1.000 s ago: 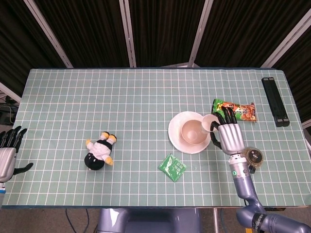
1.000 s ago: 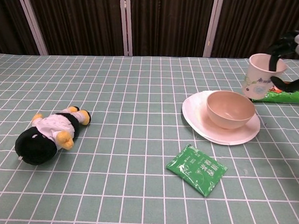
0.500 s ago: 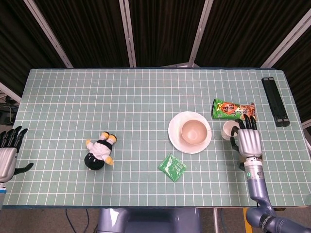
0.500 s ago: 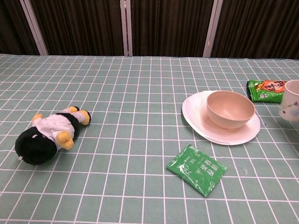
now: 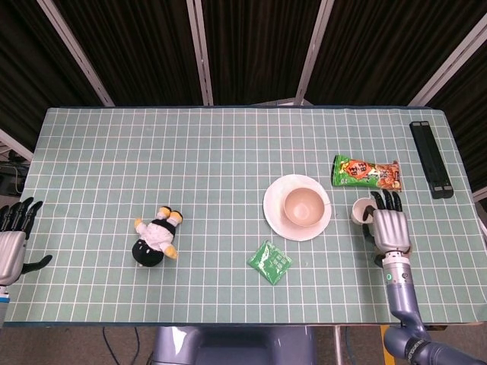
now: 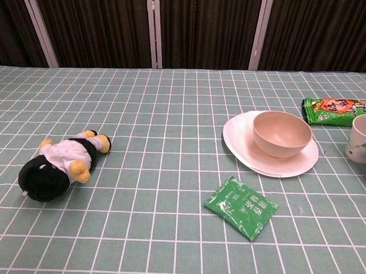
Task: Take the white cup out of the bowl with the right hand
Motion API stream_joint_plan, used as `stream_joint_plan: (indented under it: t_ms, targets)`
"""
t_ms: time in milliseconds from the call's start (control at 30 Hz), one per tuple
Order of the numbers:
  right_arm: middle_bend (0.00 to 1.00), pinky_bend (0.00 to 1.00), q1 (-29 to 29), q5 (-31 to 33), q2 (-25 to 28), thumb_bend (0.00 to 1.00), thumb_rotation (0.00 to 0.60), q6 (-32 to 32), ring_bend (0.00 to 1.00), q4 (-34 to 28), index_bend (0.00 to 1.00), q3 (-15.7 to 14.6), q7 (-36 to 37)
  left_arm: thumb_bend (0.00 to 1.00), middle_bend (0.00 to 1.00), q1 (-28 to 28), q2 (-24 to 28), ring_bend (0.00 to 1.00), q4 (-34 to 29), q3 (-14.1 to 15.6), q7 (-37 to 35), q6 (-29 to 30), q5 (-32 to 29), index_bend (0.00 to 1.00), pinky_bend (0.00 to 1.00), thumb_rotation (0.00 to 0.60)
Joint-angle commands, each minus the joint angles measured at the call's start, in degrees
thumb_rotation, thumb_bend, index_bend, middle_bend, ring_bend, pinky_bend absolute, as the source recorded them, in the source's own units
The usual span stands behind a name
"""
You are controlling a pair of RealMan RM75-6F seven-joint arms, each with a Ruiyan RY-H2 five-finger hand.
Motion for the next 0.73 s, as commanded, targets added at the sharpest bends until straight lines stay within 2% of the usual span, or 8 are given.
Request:
stream_joint_plan:
  t_ms: [33,133,200,433,600,733]
  targets:
    - [0.0,0.0,-0.4,-0.8,1.8,0.24,0.6,0.8,0.0,-2.8,0.16,0.0,-0.1,0.0,0.0,0.0,0.0,0.0,0.0,0.0,0.0,0.1,0.1,0.0,0.0,0.6]
    - [0.0,0.0,-0.7,-1.4,2.9,0.21,0.6,1.9,0.0,-4.7,0.03,0.0,-0.6,0.0,0.0,0.0,0.0,0.0,0.0,0.0,-0.2,0.1,0.1,0.0,0.0,0.6]
    - [0.0,0.0,-1.3,-2.3,4.2,0.19,0.6,3.1,0.0,-6.7,0.0,-0.2,-0.8,0.0,0.0,0.1,0.1,0.0,0.1,0.1,-0.2,0.2,0.3,0.0,0.0,0.6]
    - [0.0,0.0,-4.1,-6.3,8.2,0.12,0.6,7.2,0.0,-10.2,0.0,-2.4,0.2,0.0,0.0,0.3,0.1,0.0,0.5,0.1,-0.7,0.2,0.0,0.0,0.0,0.6]
    - [0.0,0.0,-7.4,-11.0,11.3,0.01,0.6,11.1,0.0,-10.1,0.0,-5.3,4.7,0.0,0.0,0.2,-0.2,0.0,1.1,0.2,-0.5,-0.1,-0.1,0.0,0.0,0.6]
    - [0.0,0.0,-8.6,-14.9,12.8,0.0,0.6,13.8,0.0,-10.3,0.0,-6.2,8.3,0.0,0.0,0.2,-0.6,0.0,1.3,0.1,-0.7,0.0,0.1,0.0,0.0,0.6]
